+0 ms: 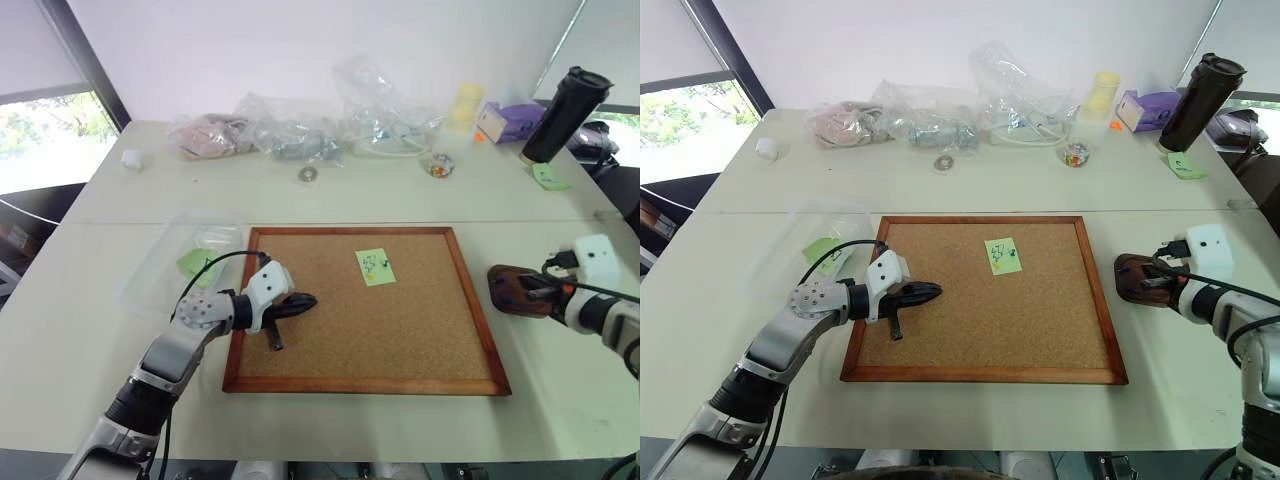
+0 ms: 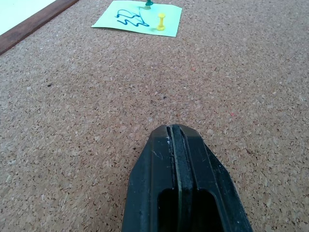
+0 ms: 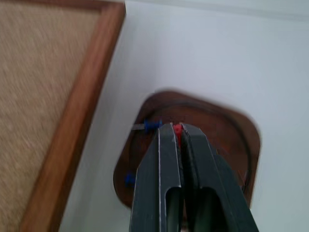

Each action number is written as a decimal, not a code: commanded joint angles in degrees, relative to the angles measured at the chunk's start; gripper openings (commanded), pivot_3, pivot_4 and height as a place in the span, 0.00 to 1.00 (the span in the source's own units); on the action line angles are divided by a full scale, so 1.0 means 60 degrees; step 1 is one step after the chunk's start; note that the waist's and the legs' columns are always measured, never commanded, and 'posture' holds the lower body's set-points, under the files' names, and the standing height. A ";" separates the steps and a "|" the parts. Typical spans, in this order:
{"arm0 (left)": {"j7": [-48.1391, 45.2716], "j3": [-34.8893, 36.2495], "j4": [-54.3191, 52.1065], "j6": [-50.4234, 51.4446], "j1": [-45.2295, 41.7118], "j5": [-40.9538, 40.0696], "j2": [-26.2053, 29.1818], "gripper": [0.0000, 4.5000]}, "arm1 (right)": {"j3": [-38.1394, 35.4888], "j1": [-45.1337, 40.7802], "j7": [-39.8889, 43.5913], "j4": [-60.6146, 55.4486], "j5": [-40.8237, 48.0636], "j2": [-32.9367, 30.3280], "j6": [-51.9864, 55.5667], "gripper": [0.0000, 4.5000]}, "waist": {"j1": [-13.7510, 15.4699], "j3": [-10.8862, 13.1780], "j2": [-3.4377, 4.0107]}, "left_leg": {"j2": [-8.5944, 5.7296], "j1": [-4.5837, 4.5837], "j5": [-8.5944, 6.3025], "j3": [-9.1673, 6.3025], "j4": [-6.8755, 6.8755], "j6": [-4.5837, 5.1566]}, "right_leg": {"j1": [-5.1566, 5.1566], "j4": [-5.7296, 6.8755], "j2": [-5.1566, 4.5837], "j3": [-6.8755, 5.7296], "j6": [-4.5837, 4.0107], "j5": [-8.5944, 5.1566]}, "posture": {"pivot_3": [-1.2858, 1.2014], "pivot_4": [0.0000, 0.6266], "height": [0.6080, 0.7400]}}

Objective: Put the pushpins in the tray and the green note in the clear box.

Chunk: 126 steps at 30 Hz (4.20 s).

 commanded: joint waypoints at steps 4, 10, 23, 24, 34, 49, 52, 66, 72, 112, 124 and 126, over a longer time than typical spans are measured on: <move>-0.0153 -0.0570 0.0309 0.0235 0.0398 0.0399 0.0023 0.00 | -0.0127 0.0095 0.0016 0.0174 0.0118 -0.0134 -0.0555 0.57 | 0.0001 -0.0001 0.0001 | 0.0000 0.0001 0.0000 -0.0001 0.0000 0.0000 | -0.0001 0.0000 0.0001 0.0000 0.0000 0.0000 | 0.52 0.24 1.00; -0.0164 -0.0569 0.0264 0.0250 0.0410 0.0395 0.0023 0.00 | -0.0265 0.0168 0.0098 0.0111 0.0374 -0.0125 -0.0660 0.99 | -0.0004 0.0000 0.0000 | 0.0000 0.0001 0.0000 -0.0001 0.0000 0.0000 | 0.0000 -0.0001 0.0000 0.0000 0.0000 0.0000 | 0.52 0.24 1.00; -0.0175 -0.0544 0.0150 0.0303 0.0478 0.0381 0.0072 0.00 | -0.0030 -0.0542 0.0415 -0.0878 0.1674 -0.0049 -0.0364 0.99 | -0.0025 0.0000 0.0000 | 0.0000 0.0000 0.0000 -0.0002 -0.0001 0.0000 | -0.0001 -0.0001 -0.0002 0.0001 0.0000 0.0000 | 0.52 0.24 1.00; -0.0175 -0.0542 0.0141 0.0312 0.0483 0.0375 0.0074 0.00 | 0.0199 -0.0738 0.0427 -0.1142 0.1794 -0.0027 -0.0370 0.99 | -0.0028 -0.0001 0.0002 | 0.0000 0.0000 0.0000 -0.0002 -0.0001 0.0000 | -0.0002 0.0000 -0.0002 0.0002 0.0001 0.0000 | 0.52 0.24 1.00; -0.0123 -0.0501 0.0193 0.0362 0.0397 0.0395 0.0000 0.00 | 0.3796 -0.2680 0.0132 -0.0576 0.1096 0.1177 -0.1283 0.99 | -0.0029 -0.0001 -0.0043 | -0.0001 -0.0017 -0.0001 -0.0009 0.0001 0.0001 | -0.0016 -0.0003 -0.0010 -0.0003 0.0000 0.0000 | 0.52 0.24 1.00; 0.0091 -0.0415 -0.0167 0.0535 0.0634 0.0365 0.0061 0.00 | 0.5009 -0.3098 0.0143 0.1498 -0.0019 0.2112 -0.2842 0.82 | -0.0046 -0.0002 -0.0044 | 0.0001 -0.0011 -0.0001 -0.0008 0.0003 0.0001 | -0.0016 -0.0001 -0.0014 -0.0005 0.0000 0.0000 | 0.52 0.24 1.00; 0.0109 -0.0397 -0.0237 0.0563 0.0681 0.0345 0.0075 0.00 | 0.5086 -0.3076 0.0161 0.1526 -0.0126 0.2180 -0.2919 0.51 | -0.0046 -0.0002 -0.0044 | 0.0001 -0.0012 -0.0001 -0.0008 0.0003 0.0001 | -0.0018 0.0000 -0.0014 -0.0006 0.0000 0.0000 | 0.52 0.24 1.00; 0.0061 -0.0509 -0.0329 0.0738 0.0852 0.0289 0.0055 0.00 | 0.4029 -0.3062 0.0012 -0.0147 0.0440 0.1843 -0.2201 0.01 | -0.0043 0.0000 -0.0041 | 0.0004 -0.0033 -0.0001 -0.0008 -0.0001 0.0001 | -0.0046 0.0002 -0.0017 -0.0005 0.0000 0.0000 | 0.52 0.24 1.00; 0.0063 -0.0531 -0.0327 0.0752 0.0813 0.0303 0.0025 0.00 | 0.2240 -0.2887 -0.0312 -0.0895 0.1155 0.1313 -0.1383 0.01 | -0.0037 -0.0002 -0.0046 | 0.0006 -0.0023 -0.0002 -0.0010 -0.0002 0.0001 | -0.0032 0.0000 -0.0019 -0.0005 0.0000 0.0000 | 0.52 0.24 1.00; 0.0074 -0.0543 -0.0332 0.0702 0.0854 0.0345 -0.0031 0.00 | -0.0305 -0.0205 -0.0311 -0.0122 0.1630 0.0078 -0.1291 0.99 | -0.0040 -0.0009 -0.0040 | 0.0006 -0.0008 -0.0003 -0.0002 -0.0009 0.0005 | -0.0010 -0.0009 -0.0015 0.0003 -0.0002 -0.0001 | 0.52 0.24 1.00; 0.0121 -0.0508 -0.0247 0.0705 0.0827 0.0343 -0.0085 0.00 | 0.3752 -0.2105 0.0584 -0.1321 0.1846 0.0640 -0.1357 0.99 | -0.0034 -0.0004 -0.0050 | 0.0011 -0.0009 -0.0004 -0.0008 -0.0009 0.0005 | -0.0014 -0.0011 -0.0015 0.0000 -0.0002 -0.0001 | 0.52 0.24 1.00; 0.0144 -0.0508 -0.0248 0.0720 0.0826 0.0345 -0.0100 0.00 | 0.4455 -0.2419 0.0610 -0.0959 0.1478 0.0971 -0.1717 0.99 | -0.0014 -0.0004 -0.0054 | 0.0008 -0.0020 -0.0004 -0.0009 -0.0008 0.0005 | -0.0021 -0.0017 -0.0019 -0.0001 -0.0002 -0.0001 | 0.52 0.24 1.00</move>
